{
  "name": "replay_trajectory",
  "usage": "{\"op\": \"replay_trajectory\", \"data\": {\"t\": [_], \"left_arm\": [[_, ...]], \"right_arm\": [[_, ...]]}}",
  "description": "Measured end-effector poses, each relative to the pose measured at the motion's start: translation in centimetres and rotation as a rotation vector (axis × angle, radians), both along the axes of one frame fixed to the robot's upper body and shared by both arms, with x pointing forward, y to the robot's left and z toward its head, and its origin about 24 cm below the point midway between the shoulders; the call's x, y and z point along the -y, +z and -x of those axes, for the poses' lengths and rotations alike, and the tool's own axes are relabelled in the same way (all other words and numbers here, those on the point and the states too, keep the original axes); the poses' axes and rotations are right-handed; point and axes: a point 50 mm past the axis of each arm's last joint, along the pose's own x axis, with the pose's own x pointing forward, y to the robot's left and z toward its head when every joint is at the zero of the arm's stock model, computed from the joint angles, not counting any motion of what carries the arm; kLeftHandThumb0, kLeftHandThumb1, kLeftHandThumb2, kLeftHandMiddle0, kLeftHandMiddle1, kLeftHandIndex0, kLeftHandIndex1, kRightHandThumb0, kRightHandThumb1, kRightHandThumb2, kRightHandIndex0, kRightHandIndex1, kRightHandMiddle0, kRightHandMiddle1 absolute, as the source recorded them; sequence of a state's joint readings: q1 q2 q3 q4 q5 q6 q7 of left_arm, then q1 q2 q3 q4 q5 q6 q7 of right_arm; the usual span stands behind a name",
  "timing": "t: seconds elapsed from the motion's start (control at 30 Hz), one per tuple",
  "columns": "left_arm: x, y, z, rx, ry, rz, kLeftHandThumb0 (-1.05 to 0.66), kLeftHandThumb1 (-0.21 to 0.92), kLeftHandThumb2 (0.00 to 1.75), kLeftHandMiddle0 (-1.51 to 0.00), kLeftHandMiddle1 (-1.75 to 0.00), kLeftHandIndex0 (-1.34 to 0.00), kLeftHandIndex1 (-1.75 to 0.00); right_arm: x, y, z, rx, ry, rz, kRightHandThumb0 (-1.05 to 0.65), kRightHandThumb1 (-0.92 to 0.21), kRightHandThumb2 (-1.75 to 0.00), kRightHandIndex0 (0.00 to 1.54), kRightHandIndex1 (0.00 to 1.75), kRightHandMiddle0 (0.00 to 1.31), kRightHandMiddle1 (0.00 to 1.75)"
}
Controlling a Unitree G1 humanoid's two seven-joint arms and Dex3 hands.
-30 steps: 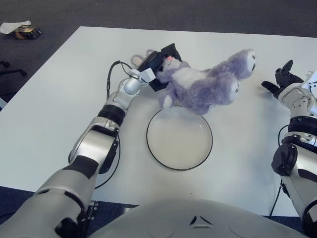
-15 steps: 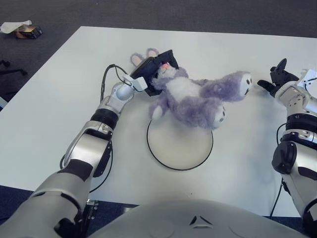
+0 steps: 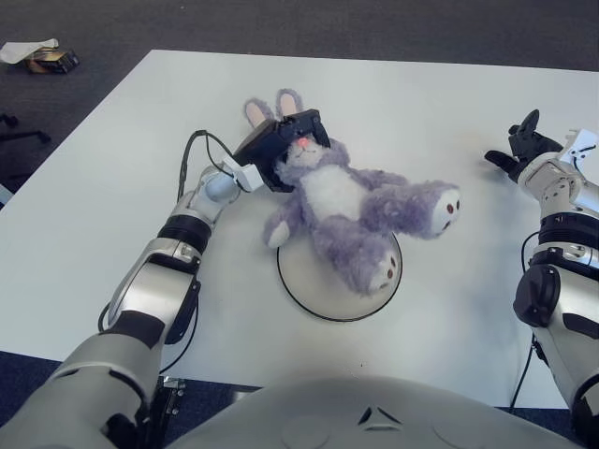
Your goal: Put the doll into the plate.
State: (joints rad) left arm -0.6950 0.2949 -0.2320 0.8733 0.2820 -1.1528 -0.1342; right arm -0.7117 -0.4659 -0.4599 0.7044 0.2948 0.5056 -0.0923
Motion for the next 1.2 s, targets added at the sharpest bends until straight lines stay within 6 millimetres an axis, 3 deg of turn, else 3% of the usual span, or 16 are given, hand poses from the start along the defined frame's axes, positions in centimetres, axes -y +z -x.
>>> {"op": "replay_trajectory", "data": {"t": [0.27,0.63,1.2], "left_arm": [[0.1,0.2,0.9,0.044,-0.042,-0.012,0.0,-0.05,1.69,-0.92,-1.62,-0.65,-1.75],[0.3,0.1,1.8,0.103,-0.068,-0.08,0.0,-0.04,1.68,-0.92,-1.61,-0.66,-1.75],[0.8,0.0,2.7,0.023,-0.171,-0.161,0.0,0.02,1.64,-0.86,-1.68,-0.61,-1.75]], "right_arm": [[-0.4,0.1,-0.2,0.001,0.027,0.003,-0.72,-0.92,-0.75,0.37,1.75,0.0,1.66],[-0.5,0.0,-0.3,-0.001,0.034,0.014,-0.73,-0.92,-0.77,0.39,1.75,0.0,1.64],[-0.6,0.0,-0.4,0.0,0.043,0.008,-0.72,-0.92,-0.77,0.38,1.75,0.0,1.64]]}}
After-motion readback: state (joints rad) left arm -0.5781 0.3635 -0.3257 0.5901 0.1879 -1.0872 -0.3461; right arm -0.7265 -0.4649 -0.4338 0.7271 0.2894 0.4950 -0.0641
